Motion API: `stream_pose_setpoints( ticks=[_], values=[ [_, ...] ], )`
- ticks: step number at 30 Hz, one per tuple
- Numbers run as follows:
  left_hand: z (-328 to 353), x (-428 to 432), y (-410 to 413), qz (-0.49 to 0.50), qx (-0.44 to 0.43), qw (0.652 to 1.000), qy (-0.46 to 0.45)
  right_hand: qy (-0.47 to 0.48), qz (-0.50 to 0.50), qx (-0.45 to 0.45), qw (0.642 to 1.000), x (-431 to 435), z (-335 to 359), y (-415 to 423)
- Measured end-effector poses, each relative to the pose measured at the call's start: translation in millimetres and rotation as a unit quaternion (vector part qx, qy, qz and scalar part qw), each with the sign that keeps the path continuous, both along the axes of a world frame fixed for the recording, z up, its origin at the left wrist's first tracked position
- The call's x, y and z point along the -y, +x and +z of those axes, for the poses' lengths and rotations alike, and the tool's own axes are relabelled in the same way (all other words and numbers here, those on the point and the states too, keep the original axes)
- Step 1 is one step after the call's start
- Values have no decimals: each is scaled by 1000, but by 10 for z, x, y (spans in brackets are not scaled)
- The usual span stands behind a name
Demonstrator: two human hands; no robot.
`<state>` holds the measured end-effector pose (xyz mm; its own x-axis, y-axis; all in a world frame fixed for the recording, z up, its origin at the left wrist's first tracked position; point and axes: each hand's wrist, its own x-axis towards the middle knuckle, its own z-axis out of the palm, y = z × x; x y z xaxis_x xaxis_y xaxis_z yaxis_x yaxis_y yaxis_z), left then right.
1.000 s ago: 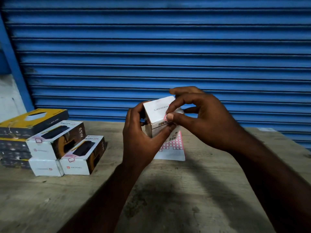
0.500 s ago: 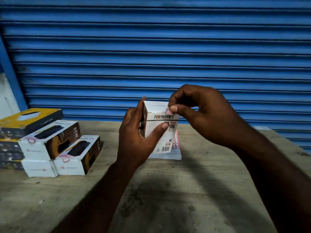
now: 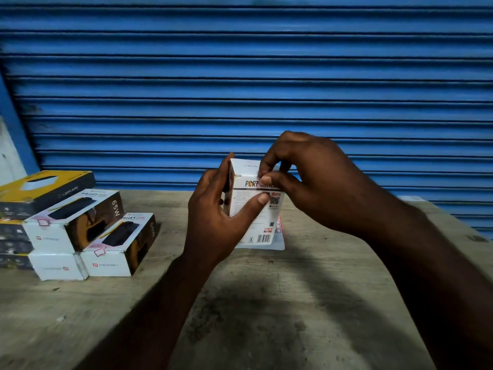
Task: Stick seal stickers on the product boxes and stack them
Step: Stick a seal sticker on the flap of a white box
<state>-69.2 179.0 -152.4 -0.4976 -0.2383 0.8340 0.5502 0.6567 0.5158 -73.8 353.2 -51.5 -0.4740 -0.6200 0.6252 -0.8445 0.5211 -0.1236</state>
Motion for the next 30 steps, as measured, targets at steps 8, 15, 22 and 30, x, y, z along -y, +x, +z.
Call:
stream_pose_setpoints(
  ticks=[8, 15, 22, 30],
  values=[
    [-14, -29, 5, 2, 0, 1000, 1, 13, -26, 10, 1000, 7, -3, 8],
    [-20, -28, -1, -1, -4, 1000, 1, 33, -41, 1, 999, 2, 11, 12],
    [-25, -42, 6, 6, -3, 1000, -1, 34, -43, -6, 998, 7, 5, 15],
    [17, -63, 50, 1, -5, 1000, 19, 14, -35, -3, 999, 21, 4, 21]
  ],
)
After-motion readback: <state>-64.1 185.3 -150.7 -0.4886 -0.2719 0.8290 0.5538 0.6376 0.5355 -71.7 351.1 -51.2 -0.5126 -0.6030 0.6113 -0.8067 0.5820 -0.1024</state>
